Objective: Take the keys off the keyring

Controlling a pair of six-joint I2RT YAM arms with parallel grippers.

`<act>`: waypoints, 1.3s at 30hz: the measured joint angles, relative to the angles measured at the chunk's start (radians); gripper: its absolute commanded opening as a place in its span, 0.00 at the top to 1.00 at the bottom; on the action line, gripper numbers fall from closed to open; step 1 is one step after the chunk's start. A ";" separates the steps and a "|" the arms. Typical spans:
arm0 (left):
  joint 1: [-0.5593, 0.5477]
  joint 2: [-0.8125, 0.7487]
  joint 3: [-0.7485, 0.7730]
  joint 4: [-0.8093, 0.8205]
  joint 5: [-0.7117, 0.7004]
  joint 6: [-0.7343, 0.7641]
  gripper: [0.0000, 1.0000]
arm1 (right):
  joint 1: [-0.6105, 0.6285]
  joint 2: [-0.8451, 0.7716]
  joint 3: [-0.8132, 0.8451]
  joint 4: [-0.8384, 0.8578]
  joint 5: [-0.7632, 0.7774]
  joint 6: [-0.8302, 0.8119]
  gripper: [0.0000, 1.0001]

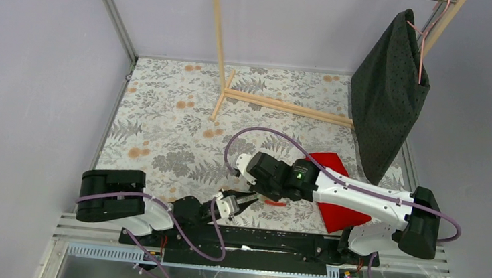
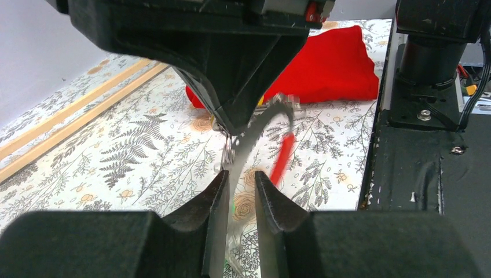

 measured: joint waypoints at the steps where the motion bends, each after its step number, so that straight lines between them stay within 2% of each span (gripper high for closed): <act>1: 0.000 0.003 0.000 0.000 0.000 0.000 0.73 | 0.001 0.000 0.004 -0.003 0.004 0.000 1.00; 9: 0.000 0.012 0.009 0.001 -0.009 0.002 0.70 | 0.013 0.000 0.021 -0.022 0.011 0.000 1.00; 14: 0.002 0.040 0.036 0.004 -0.012 0.012 0.64 | 0.020 0.000 0.022 -0.024 0.011 0.000 1.00; 30: 0.060 0.085 0.074 0.008 0.041 0.013 0.68 | 0.032 0.000 0.022 -0.034 0.012 0.001 1.00; 32: 0.062 0.090 0.078 0.009 0.056 0.008 0.71 | 0.032 0.000 0.022 -0.037 0.012 0.001 1.00; 37: 0.066 0.102 0.086 0.009 0.080 -0.003 0.87 | 0.032 0.000 0.022 -0.037 0.012 0.004 1.00; 39: 0.068 0.108 0.092 0.010 0.085 -0.005 1.00 | 0.032 0.000 0.022 -0.037 0.012 0.005 1.00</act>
